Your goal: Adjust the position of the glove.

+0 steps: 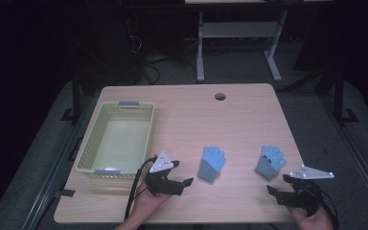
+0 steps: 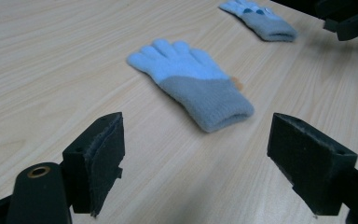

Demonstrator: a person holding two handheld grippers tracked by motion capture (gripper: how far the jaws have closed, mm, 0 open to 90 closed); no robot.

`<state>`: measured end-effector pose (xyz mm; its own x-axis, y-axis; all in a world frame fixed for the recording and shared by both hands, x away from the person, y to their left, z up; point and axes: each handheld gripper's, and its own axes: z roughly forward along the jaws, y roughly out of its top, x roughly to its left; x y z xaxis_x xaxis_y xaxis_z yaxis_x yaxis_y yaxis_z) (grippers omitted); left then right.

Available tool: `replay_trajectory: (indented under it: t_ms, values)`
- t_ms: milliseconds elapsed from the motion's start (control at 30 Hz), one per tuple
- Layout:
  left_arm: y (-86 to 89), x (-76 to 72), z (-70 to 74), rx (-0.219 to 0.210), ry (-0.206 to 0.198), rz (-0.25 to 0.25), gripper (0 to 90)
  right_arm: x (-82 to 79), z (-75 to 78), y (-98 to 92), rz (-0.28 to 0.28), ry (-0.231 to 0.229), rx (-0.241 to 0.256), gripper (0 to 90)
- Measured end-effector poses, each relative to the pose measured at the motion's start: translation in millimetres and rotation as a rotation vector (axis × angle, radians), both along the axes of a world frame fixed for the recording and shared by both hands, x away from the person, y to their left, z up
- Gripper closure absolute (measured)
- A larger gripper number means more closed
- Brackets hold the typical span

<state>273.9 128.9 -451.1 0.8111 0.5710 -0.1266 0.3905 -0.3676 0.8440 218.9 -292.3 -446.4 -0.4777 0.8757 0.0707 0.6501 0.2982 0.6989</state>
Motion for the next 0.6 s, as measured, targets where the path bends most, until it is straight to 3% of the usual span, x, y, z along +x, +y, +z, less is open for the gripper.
replay_trajectory:
  t_ms: [267, 400, 600]
  values:
    - [3.6, -0.7, -1.9, 0.003, 0.012, 0.006, 18.7, 0.7, 1.3, 7.5, 0.015, 0.001, 0.005, 25.2]
    - [7.5, -1.1, -1.0, -0.016, 0.018, 0.016, 18.7, 2.5, 3.3, 12.7, 0.022, -0.004, 0.005, 25.2]
    - [9.5, -2.8, 0.2, -0.025, 0.007, 0.032, 18.8, 8.5, 1.7, 15.5, 0.030, -0.004, 0.001, 25.2]
